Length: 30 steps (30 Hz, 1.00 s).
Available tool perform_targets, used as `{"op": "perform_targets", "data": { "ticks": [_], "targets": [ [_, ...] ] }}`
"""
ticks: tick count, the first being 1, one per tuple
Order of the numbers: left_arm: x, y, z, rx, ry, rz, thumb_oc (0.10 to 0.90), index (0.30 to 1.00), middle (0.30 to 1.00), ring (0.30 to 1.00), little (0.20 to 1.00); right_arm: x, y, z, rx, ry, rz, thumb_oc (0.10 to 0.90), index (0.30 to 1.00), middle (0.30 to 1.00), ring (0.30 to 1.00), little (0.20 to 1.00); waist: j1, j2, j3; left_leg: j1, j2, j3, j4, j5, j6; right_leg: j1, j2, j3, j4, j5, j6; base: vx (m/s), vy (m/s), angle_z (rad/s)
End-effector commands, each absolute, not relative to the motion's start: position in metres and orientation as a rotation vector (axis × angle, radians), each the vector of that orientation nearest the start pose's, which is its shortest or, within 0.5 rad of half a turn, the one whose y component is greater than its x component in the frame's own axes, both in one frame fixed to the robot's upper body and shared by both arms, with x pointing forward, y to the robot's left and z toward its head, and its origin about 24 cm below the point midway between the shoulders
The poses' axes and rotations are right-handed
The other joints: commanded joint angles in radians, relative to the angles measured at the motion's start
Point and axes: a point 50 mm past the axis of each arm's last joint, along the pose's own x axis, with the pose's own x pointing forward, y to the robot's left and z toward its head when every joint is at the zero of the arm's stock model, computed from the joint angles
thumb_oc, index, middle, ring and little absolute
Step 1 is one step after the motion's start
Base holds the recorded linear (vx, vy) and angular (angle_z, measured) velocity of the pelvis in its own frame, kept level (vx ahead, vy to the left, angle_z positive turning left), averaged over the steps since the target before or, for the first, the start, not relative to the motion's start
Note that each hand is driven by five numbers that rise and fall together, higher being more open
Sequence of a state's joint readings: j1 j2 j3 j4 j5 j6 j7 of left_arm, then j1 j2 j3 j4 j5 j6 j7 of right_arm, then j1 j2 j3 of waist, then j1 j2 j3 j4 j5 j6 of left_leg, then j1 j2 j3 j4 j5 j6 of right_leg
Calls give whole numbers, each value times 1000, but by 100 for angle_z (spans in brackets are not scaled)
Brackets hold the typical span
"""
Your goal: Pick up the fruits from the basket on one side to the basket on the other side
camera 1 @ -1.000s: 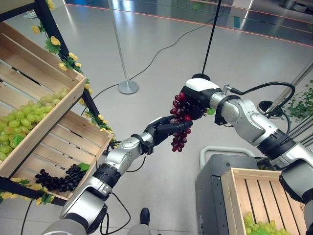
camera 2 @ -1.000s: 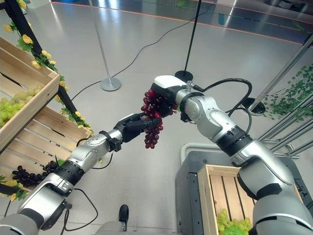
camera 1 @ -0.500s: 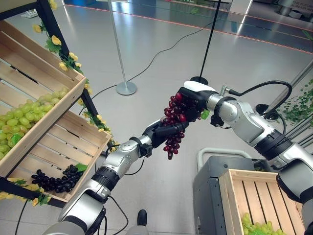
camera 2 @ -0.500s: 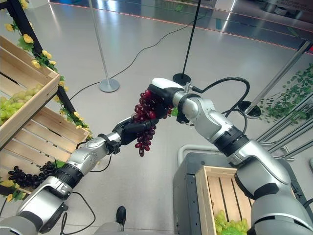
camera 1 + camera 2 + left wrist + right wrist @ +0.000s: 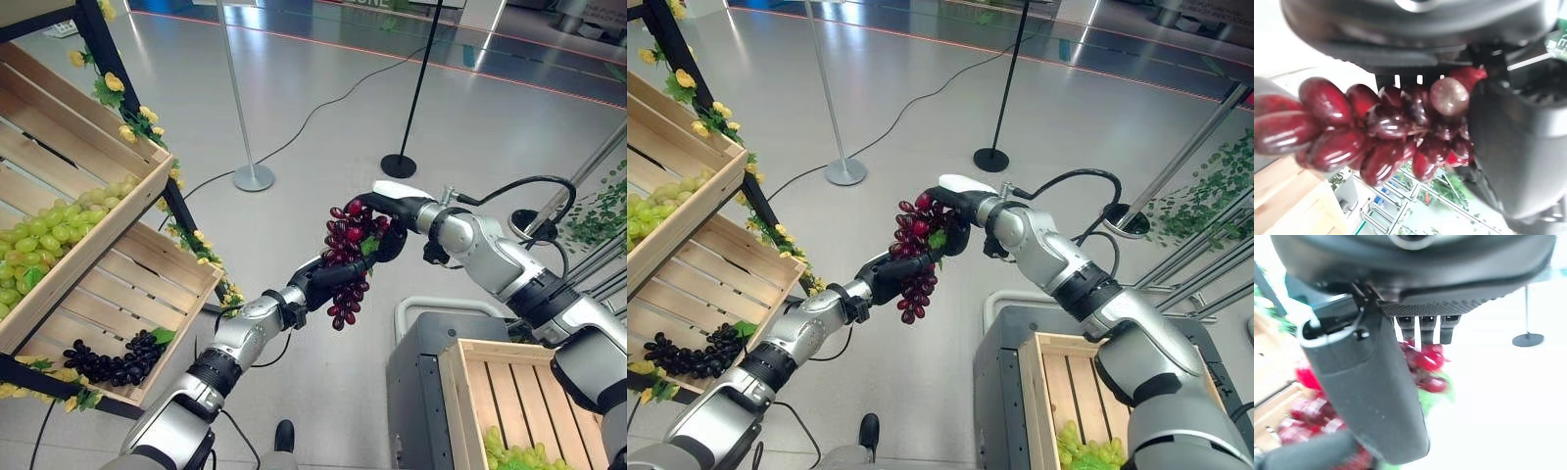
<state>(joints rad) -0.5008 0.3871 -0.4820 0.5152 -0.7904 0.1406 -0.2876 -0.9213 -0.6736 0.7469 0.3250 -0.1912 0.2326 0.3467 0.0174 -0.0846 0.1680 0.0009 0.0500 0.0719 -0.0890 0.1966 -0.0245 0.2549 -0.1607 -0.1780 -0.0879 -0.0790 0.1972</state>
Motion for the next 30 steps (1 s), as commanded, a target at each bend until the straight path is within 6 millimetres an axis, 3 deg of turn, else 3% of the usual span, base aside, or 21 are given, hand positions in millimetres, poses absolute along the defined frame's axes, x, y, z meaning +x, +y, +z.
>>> {"op": "perform_targets", "data": {
  "ticks": [1,12,16,20,21,22,27,30],
  "targets": [
    [342,125,70,-302,89,-540,400,300,300,300,300,374,-163,173,-1300,51,460,800,900,900,900,900,30,3,-127,143,34,-5,2,-182,-40,-98,31,-4,1,121,-84,0,0,0],
    [334,153,56,-230,105,-456,400,300,300,300,300,362,-207,133,-1343,229,422,800,900,900,900,900,28,5,-118,139,33,-5,2,-183,-39,-99,28,-14,1,123,-82,0,0,0],
    [327,164,51,-217,92,-403,400,300,300,300,300,353,-221,113,-1227,257,365,800,900,900,900,900,34,10,-111,137,31,-12,2,-181,-38,-95,26,-20,1,122,-82,8,3,0],
    [317,168,41,-242,99,-361,400,300,300,300,300,338,-228,87,-1004,278,321,800,900,900,900,900,42,17,-105,133,29,-23,2,-183,-36,-93,25,-28,1,119,-84,14,4,3],
    [306,170,31,-263,105,-336,400,300,300,300,300,321,-229,59,-865,330,323,800,900,900,900,900,48,24,-97,131,30,-31,2,-184,-34,-92,25,-35,7,113,-87,21,-11,10],
    [301,171,27,-274,108,-324,400,300,300,300,300,311,-228,44,-811,361,329,800,900,900,900,900,52,28,-92,131,30,-38,2,-185,-33,-90,25,-40,9,110,-89,27,-17,11],
    [286,173,17,-304,104,-260,400,300,300,300,300,275,-213,-15,-653,512,367,800,900,900,900,900,80,40,-75,119,35,-72,2,-174,-34,-80,29,-75,24,87,-102,44,-37,19],
    [284,172,19,-308,83,-251,400,300,300,300,300,263,-201,-34,-582,557,372,800,900,900,900,900,99,45,-59,104,37,-94,2,-160,-38,-84,33,-96,40,74,-112,9,-24,32]
  ]
}}
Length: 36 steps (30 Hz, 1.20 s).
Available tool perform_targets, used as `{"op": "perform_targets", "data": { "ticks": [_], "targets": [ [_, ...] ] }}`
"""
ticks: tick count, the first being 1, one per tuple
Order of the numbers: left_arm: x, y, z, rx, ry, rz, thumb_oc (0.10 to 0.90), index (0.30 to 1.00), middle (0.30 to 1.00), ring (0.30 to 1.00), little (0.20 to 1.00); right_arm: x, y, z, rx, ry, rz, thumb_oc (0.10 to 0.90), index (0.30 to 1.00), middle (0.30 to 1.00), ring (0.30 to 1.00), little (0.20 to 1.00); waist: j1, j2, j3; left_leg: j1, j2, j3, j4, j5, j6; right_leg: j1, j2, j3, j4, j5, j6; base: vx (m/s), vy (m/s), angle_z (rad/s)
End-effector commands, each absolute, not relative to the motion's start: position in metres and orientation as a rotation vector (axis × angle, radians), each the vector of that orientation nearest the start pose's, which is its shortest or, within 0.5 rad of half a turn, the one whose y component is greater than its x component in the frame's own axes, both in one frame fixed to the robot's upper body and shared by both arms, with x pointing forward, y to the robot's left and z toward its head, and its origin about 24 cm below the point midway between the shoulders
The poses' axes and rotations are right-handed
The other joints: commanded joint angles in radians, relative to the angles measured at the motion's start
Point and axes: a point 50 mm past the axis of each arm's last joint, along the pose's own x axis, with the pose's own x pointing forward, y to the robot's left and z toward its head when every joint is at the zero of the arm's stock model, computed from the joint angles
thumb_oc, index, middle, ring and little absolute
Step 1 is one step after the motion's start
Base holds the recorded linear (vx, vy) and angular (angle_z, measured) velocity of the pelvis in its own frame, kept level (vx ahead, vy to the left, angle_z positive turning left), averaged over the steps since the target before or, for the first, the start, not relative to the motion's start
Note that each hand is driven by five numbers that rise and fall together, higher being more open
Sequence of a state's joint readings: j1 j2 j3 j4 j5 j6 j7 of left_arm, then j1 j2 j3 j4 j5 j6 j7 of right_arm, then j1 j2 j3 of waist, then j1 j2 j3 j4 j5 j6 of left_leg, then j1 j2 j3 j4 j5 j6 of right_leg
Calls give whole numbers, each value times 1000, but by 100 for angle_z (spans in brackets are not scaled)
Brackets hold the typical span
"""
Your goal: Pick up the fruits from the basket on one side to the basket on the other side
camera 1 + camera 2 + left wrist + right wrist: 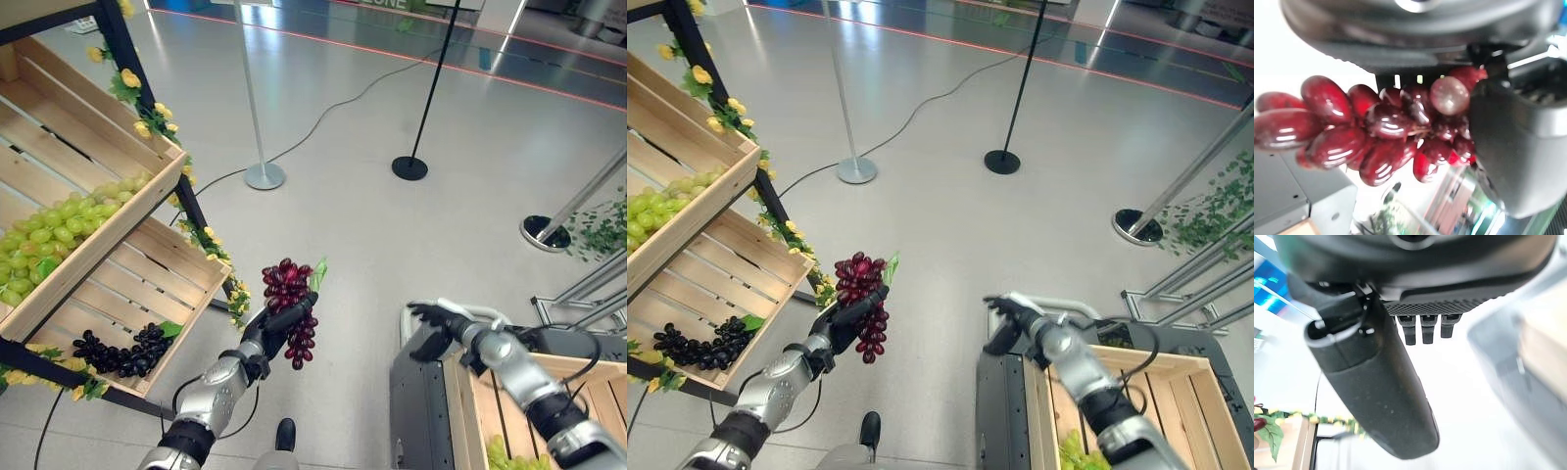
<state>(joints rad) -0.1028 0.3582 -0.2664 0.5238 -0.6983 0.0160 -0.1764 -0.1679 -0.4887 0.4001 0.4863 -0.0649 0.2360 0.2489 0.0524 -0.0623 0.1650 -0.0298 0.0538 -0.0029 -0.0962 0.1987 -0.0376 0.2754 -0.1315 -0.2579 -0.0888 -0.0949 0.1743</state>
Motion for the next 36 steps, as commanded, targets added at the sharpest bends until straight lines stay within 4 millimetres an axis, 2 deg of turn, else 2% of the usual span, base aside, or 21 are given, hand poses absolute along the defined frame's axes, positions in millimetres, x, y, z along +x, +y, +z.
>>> {"op": "perform_targets", "data": {
  "ticks": [1,3,4,5,7,9,10,11,13,14,15,16,17,19,21,26,27,32,33,34,36],
  "targets": [
    [284,171,24,-311,57,-251,400,300,300,300,300,257,-191,-44,-532,579,367,800,900,900,900,900,80,26,-37,120,31,-24,9,-151,-27,-119,6,-31,55,83,-95,-65,-5,41],
    [287,167,31,-314,30,-277,400,300,300,300,300,253,-184,-51,-482,593,341,800,900,900,900,900,78,26,-4,86,37,30,74,-154,-35,-137,-5,-62,81,79,-103,-128,50,52],
    [290,160,35,-313,17,-322,400,300,300,300,300,249,-182,-55,-443,601,308,800,900,900,900,900,68,22,28,51,43,90,159,-166,-41,-146,-21,-89,108,80,-109,-137,128,77],
    [293,152,37,-306,8,-359,400,300,300,300,300,247,-181,-59,-416,609,286,800,900,900,900,900,62,20,55,16,49,112,222,-175,-47,-153,-40,-102,141,81,-108,-92,169,115],
    [295,146,40,-300,-7,-389,400,300,300,300,300,247,-180,-61,-389,612,273,800,900,900,900,900,60,24,79,-7,55,106,238,-173,-47,-159,-55,-101,177,77,-102,33,232,118],
    [297,141,43,-296,-20,-420,400,300,300,300,300,239,-180,-70,-334,638,231,800,900,900,900,900,53,45,90,13,39,132,214,-174,-12,-179,-97,-96,286,58,-75,95,345,78],
    [297,140,44,-293,-24,-427,400,300,300,300,300,238,-179,-71,-324,639,224,800,900,900,900,900,53,46,90,7,33,127,217,-174,-5,-189,-104,-93,305,65,-70,21,310,57],
    [296,140,54,-277,-54,-448,400,300,300,300,300,234,-179,-73,-302,636,216,800,900,900,900,900,53,53,106,-3,8,118,230,-186,22,-266,-140,-65,442,105,-51,13,243,13],
    [292,145,59,-262,-76,-444,400,300,300,300,300,224,-180,-78,-315,640,229,800,900,900,900,900,36,55,134,13,-3,134,235,-200,40,-333,-132,-32,529,134,-38,41,187,-9],
    [291,146,60,-256,-79,-439,400,300,300,300,300,222,-180,-79,-314,643,235,800,900,900,900,900,29,55,139,14,-4,134,235,-202,43,-343,-122,-25,518,142,-37,37,12,-3],
    [292,147,65,-242,-93,-431,400,300,300,300,300,221,-179,-80,-316,644,248,800,900,900,900,900,14,46,151,13,-14,128,246,-218,46,-365,-89,-5,459,135,-36,16,-42,0],
    [292,147,65,-241,-94,-430,400,300,300,300,300,221,-179,-80,-316,645,249,800,900,900,900,900,13,46,152,13,-14,127,247,-220,46,-365,-88,-4,456,134,-36,-93,-106,5],
    [300,145,78,-221,-142,-452,400,300,300,300,300,227,-180,-76,-322,622,237,800,900,900,900,900,-12,39,188,-21,-27,107,292,-251,53,-416,-63,42,414,93,-51,-115,-73,9],
    [307,137,87,-203,-191,-458,400,300,300,300,300,237,-183,-72,-345,619,224,800,900,900,900,900,-23,39,217,-83,-28,110,359,-253,52,-436,-32,71,434,62,-78,-189,-68,56],
    [313,134,98,-175,-245,-444,400,300,300,300,300,250,-182,-66,-374,608,231,800,900,900,900,900,-19,37,241,-134,-24,134,410,-263,49,-458,-38,48,458,48,-88,-195,-12,84],
    [331,149,133,-114,-362,-368,400,300,300,300,300,262,-195,-59,-407,601,197,800,900,900,900,900,-22,35,283,-236,-7,135,528,-294,50,-551,-48,45,601,-17,-120,-101,35,-1],
    [335,158,145,-99,-399,-309,400,300,300,300,300,260,-203,-59,-406,605,175,800,900,900,900,900,-29,35,293,-265,-3,131,568,-307,53,-585,-49,50,653,-39,-131,-25,75,-8],
    [344,181,172,-60,-471,-169,400,300,300,300,300,250,-220,-63,-416,624,145,800,900,900,900,900,-55,34,315,-337,-2,132,669,-351,66,-662,-51,70,758,-79,-150,3,123,-4],
    [346,183,176,-52,-479,-154,400,300,300,300,300,249,-222,-63,-419,628,143,800,900,900,900,900,-59,34,316,-343,-1,134,677,-355,68,-670,-51,73,768,-82,-151,92,170,1],
    [350,190,186,-42,-495,-116,400,300,300,300,300,247,-226,-62,-427,631,142,800,900,900,900,900,-69,32,325,-349,-1,131,711,-391,64,-682,-51,87,802,-111,-143,75,113,1],
    [355,199,198,-42,-513,-76,400,300,300,300,300,245,-230,-61,-435,629,136,800,900,900,900,900,-79,30,333,-368,0,134,736,-403,68,-702,-51,95,823,-116,-143,41,133,-8]
  ]
}}
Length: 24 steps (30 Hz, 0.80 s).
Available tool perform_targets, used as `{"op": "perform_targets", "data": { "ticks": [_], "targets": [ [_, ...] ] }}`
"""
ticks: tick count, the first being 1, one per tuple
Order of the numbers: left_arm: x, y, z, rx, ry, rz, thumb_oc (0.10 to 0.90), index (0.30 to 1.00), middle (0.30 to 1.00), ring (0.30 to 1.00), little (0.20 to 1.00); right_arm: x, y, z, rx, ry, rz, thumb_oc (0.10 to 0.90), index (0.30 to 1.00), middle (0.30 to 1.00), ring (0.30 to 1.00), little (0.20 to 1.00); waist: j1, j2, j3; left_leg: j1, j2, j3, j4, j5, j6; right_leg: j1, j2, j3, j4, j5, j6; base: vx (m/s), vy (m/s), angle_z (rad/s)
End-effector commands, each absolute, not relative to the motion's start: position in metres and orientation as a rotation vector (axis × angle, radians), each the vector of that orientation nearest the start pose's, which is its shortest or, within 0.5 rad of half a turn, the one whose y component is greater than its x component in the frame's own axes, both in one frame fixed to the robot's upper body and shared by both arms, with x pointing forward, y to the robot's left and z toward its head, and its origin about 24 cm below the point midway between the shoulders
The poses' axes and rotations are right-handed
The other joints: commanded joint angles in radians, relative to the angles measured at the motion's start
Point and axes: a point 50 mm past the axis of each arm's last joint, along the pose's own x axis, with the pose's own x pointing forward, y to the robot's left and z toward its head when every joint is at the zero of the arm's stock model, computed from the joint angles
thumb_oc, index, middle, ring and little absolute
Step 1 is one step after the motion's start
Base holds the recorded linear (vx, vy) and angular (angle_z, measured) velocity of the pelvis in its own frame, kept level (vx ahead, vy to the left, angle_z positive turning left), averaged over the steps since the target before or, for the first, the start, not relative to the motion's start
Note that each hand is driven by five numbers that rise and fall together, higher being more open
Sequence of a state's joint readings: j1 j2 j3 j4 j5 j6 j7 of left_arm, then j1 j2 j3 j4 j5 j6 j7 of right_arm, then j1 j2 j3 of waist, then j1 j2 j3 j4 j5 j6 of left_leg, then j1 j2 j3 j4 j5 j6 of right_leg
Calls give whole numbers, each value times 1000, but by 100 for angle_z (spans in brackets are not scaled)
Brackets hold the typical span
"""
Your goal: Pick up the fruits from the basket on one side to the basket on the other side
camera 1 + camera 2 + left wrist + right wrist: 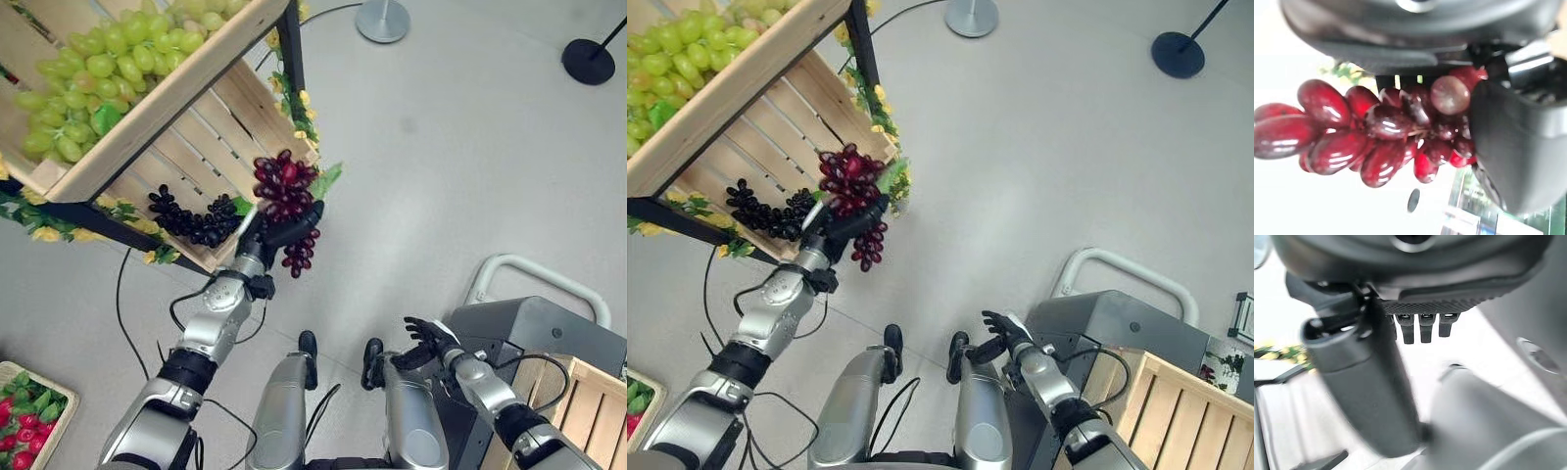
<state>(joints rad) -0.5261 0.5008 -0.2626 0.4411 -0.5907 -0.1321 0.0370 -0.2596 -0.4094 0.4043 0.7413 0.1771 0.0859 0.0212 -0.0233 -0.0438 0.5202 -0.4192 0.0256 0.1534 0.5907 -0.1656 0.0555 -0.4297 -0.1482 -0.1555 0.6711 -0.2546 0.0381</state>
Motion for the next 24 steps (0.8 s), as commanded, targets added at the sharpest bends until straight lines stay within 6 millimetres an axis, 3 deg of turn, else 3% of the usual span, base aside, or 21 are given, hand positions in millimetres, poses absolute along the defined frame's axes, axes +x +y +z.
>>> {"op": "perform_targets", "data": {
  "ticks": [1,10,15,24],
  "targets": [
    [357,205,204,-42,-521,-50,400,300,300,300,300,245,-233,-60,-438,630,130,800,900,900,900,900,-9,11,-20,16,30,-21,57,-44,-24,-5,-33,-2,70,42,-7,26,165,-16],
    [367,253,264,-87,-589,212,400,300,300,300,300,242,-250,-59,-457,633,76,800,900,900,900,900,-39,-3,-3,-2,31,1,81,-80,-7,-47,-20,36,83,57,13,28,95,-2],
    [367,276,278,-33,-546,398,400,300,300,300,300,242,-250,-58,-445,634,61,800,900,900,900,900,-39,-19,-1,-10,28,2,82,-88,-6,-47,-14,37,66,73,23,3,8,0],
    [348,359,295,238,-335,915,400,300,300,300,300,240,-239,-62,-393,619,49,800,900,900,900,900,-39,-63,0,-58,36,-6,79,-96,10,-79,11,26,43,118,45,-34,-50,3]
  ]
}}
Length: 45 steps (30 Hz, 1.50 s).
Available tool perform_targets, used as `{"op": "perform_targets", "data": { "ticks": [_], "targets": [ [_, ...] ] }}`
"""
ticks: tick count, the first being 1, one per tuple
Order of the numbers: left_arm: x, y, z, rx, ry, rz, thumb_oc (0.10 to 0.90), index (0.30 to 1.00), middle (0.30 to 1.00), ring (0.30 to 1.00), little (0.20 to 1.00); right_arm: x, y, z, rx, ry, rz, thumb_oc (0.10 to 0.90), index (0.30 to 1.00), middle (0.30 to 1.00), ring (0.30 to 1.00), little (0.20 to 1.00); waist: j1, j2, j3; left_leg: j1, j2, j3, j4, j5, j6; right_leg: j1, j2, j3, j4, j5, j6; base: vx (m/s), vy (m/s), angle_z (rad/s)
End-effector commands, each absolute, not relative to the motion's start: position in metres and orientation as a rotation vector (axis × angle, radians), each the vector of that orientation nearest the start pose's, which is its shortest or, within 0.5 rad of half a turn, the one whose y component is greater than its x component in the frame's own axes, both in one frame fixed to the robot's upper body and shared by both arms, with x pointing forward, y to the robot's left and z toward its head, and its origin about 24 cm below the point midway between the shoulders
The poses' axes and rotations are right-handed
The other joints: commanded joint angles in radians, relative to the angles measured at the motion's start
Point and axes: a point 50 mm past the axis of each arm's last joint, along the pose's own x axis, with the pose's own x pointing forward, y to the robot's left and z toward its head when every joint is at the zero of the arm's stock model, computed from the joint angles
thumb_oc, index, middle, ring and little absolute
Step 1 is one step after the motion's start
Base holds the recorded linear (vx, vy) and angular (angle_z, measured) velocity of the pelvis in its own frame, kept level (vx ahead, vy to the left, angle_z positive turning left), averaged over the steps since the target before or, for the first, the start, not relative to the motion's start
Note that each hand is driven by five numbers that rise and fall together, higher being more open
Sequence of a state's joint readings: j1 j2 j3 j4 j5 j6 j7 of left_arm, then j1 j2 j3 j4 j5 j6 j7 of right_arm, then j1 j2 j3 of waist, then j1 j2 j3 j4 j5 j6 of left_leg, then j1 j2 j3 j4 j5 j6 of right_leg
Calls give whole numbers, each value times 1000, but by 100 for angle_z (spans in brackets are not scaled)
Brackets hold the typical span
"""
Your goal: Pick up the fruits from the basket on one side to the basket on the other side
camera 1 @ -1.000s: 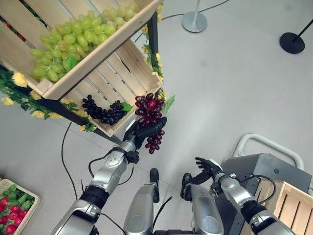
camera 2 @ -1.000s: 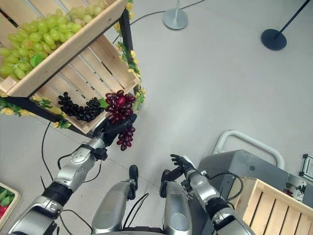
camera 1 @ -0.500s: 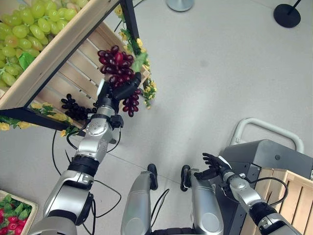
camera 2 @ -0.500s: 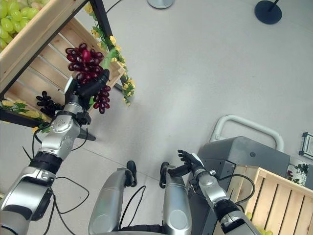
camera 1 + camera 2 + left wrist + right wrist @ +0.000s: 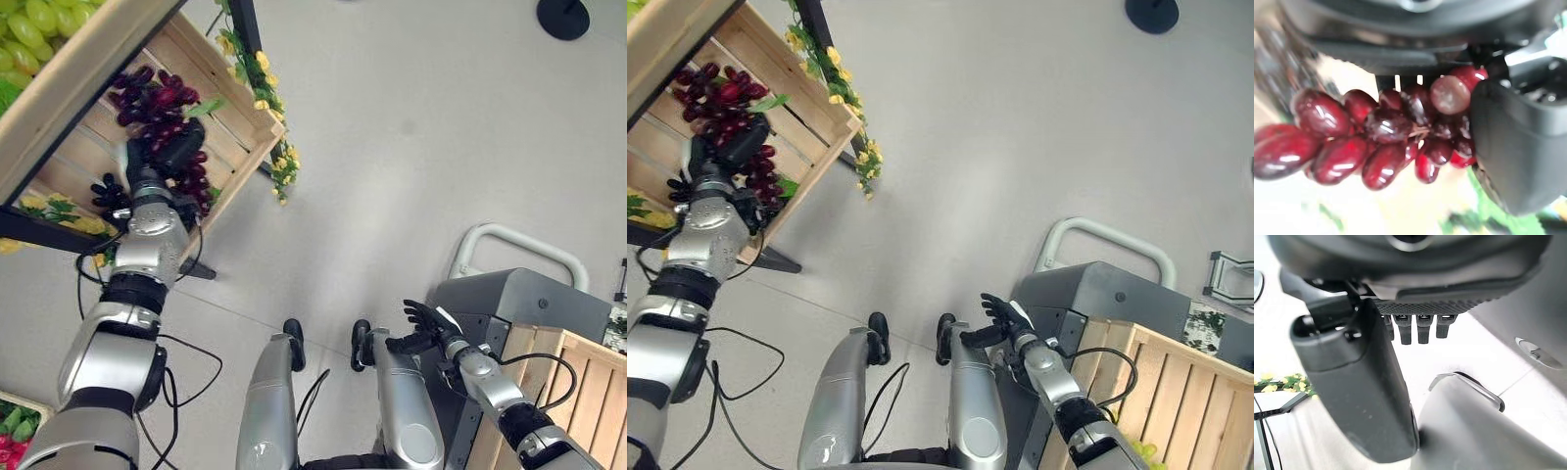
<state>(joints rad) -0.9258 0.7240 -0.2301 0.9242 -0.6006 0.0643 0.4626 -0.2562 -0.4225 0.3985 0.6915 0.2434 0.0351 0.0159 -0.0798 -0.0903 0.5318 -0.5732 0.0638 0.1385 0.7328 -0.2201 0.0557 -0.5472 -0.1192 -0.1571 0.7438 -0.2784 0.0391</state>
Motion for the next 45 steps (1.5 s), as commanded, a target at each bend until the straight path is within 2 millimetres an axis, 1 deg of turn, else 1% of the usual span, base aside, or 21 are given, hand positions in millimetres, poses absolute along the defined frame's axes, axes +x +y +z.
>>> {"op": "perform_targets", "data": {
  "ticks": [1,2,4,5,6,8,9,10,12,14,15,16,17,18,20,26,32,40,41,44,45],
  "targets": [
    [347,361,296,247,-331,927,400,300,300,300,300,240,-238,-62,-391,619,48,800,900,900,900,900,17,-18,-12,95,-2,8,-64,-42,10,39,-17,27,-31,142,44,-36,-37,3],
    [341,372,300,321,-302,996,400,300,300,300,300,239,-239,-63,-386,620,44,800,900,900,900,900,15,-22,-12,90,1,7,-64,-43,12,35,-14,26,-31,145,45,-32,-30,6],
    [334,382,307,427,-268,1065,400,300,300,300,300,238,-240,-64,-380,618,41,800,900,900,900,900,15,-28,-12,87,3,5,-64,-43,14,35,-9,24,-37,153,48,-42,-48,9],
    [327,390,316,577,-241,1128,400,300,300,300,300,238,-242,-63,-379,613,41,800,900,900,900,900,15,-35,-12,82,5,3,-65,-43,15,33,-5,22,-41,160,51,-41,-53,6],
    [325,391,319,609,-235,1140,400,300,300,300,300,238,-242,-63,-380,612,41,800,900,900,900,900,15,-37,-12,80,6,3,-65,-43,15,31,-4,22,-41,161,51,-53,-68,3],
    [316,398,332,823,-188,1223,400,300,300,300,300,236,-243,-64,-392,611,47,800,900,900,900,900,18,-42,-12,73,11,4,-65,-43,18,26,-2,14,-41,167,52,-33,-45,1],
    [316,397,333,825,-189,1223,400,300,300,300,300,236,-243,-64,-391,611,47,800,900,900,900,900,19,-43,-12,73,11,4,-65,-43,18,26,-2,14,-41,167,52,0,0,0],
    [312,402,335,918,-134,1251,400,300,300,300,300,235,-244,-64,-408,609,54,800,900,900,900,900,18,-44,-12,73,13,6,-67,-43,19,26,-1,12,-42,168,52,-20,-19,-4],
    [308,408,334,968,-54,1278,400,300,300,300,300,235,-244,-65,-426,607,60,800,900,900,900,900,22,-47,-12,69,10,1,-65,-44,23,25,0,10,-43,175,54,-20,-35,-3],
    [305,408,340,1085,-47,1317,400,300,300,300,300,234,-244,-66,-437,611,63,800,900,900,900,900,24,-48,-12,70,10,-2,-68,-43,23,26,2,9,-44,176,54,-5,-18,0],
    [304,407,343,1143,-46,1325,543,514,514,514,514,234,-244,-66,-443,615,65,800,900,900,900,900,25,-49,-12,71,10,-1,-71,-42,23,27,3,6,-47,175,53,-8,-30,0],
    [304,406,347,1207,-44,1333,800,900,900,900,900,233,-245,-68,-461,620,71,800,900,900,900,900,25,-48,-12,73,12,0,-73,-42,24,28,1,3,-47,179,54,0,0,0],
    [304,405,349,1220,-45,1336,800,900,900,900,900,233,-245,-68,-465,620,72,800,900,900,900,900,26,-49,-12,73,12,1,-73,-41,25,28,1,3,-48,180,55,0,0,0],
    [304,405,351,1252,-47,1339,718,778,778,778,778,233,-246,-68,-476,625,78,800,900,900,900,900,26,-48,-12,74,12,1,-75,-41,24,29,1,2,-50,180,55,0,0,0],
    [307,402,351,1275,-47,1312,800,900,900,900,900,233,-246,-70,-491,631,86,800,900,900,900,900,28,-46,-12,81,11,4,-85,-38,23,33,1,0,-57,182,56,0,0,0],
    [315,391,354,1298,-134,1243,800,900,900,900,900,233,-247,-70,-501,634,85,800,900,900,900,900,26,-41,-12,93,6,7,-95,-36,23,40,-1,-3,-61,184,55,0,0,0],
    [328,372,352,1227,-278,1112,800,900,900,900,900,232,-243,-71,-518,628,90,800,900,900,900,900,27,-37,-12,110,5,9,-103,-34,22,51,-6,-7,-62,187,56,0,-11,0],
    [346,334,351,1110,-488,865,800,900,900,900,900,227,-238,-76,-519,638,100,800,900,900,900,900,25,-31,-13,137,5,15,-115,-35,22,64,-11,-10,-62,191,62,2,-12,1],
    [346,333,351,1109,-493,859,800,900,900,900,900,227,-238,-77,-519,637,100,800,900,900,900,900,25,-31,-13,138,5,15,-116,-35,22,65,-11,-10,-62,191,62,2,-42,1],
    [350,318,350,1058,-571,766,800,900,900,900,900,226,-237,-77,-515,639,101,800,900,900,900,900,26,-30,-14,147,6,17,-119,-36,22,72,-14,-12,-63,190,62,6,-42,0],
    [352,311,347,1026,-605,701,800,900,900,900,900,226,-236,-78,-516,641,102,800,900,900,900,900,27,-27,-17,154,7,18,-123,-37,22,75,-15,-14,-63,188,62,0,0,0]
  ]
}}
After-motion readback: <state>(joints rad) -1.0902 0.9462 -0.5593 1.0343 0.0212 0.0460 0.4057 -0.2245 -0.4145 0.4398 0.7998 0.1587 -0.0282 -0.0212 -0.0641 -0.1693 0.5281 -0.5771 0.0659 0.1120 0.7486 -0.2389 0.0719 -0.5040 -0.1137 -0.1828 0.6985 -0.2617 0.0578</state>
